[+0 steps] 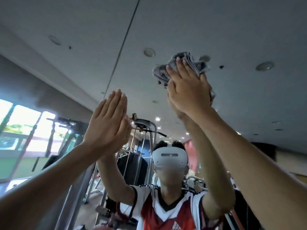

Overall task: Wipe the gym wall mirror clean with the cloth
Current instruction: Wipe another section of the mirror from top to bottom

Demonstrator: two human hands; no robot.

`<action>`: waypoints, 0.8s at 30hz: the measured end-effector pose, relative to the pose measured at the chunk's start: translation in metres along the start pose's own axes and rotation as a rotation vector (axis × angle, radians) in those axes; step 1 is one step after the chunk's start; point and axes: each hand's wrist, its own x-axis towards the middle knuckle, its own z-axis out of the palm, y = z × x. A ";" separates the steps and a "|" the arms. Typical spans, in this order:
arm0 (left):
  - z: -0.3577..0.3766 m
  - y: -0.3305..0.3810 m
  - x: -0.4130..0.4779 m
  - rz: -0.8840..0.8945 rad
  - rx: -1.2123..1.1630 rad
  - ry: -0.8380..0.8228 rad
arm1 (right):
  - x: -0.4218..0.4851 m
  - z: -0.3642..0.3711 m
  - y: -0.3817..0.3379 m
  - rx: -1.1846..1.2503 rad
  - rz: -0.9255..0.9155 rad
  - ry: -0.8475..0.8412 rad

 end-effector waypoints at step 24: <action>-0.017 0.008 0.001 -0.040 -0.005 -0.091 | -0.106 0.004 -0.008 0.083 -0.671 -0.079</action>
